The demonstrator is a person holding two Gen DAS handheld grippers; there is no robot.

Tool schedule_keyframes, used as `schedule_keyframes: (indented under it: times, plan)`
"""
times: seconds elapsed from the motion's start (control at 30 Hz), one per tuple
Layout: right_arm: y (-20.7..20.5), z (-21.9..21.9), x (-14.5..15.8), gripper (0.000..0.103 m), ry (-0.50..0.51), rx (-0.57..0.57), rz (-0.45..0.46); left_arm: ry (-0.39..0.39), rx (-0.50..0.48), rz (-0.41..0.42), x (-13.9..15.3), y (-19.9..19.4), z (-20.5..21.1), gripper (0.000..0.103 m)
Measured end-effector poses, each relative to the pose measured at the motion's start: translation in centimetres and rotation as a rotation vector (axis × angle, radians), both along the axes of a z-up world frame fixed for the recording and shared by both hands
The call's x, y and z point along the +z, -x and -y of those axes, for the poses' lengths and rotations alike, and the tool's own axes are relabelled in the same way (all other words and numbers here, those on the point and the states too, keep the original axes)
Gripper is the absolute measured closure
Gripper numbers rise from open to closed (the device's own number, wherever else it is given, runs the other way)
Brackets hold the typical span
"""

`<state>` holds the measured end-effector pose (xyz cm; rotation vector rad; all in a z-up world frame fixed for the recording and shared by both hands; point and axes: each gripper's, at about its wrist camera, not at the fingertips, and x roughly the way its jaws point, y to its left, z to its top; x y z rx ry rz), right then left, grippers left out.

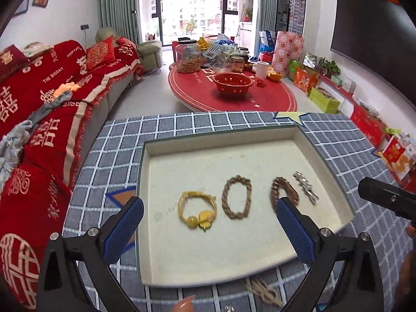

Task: Organize jewelry
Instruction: 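Withdraw both tools from the tray back over the mat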

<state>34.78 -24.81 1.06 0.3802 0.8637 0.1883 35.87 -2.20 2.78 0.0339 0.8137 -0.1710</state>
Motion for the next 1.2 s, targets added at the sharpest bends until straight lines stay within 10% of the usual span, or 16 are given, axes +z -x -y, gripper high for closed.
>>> schedule_keyframes:
  times: [0.53,1.2]
  plan:
    - [9.5,-1.1,3.9,0.000,0.102,0.027,0.082,-0.025,0.045,0.011,-0.2,10.6,-4.0,0.000]
    - [17.7,0.2,-1.2,0.000,0.136,0.033,-0.045,-0.022,-0.033,-0.113,-5.0,15.5,-3.2,0.000]
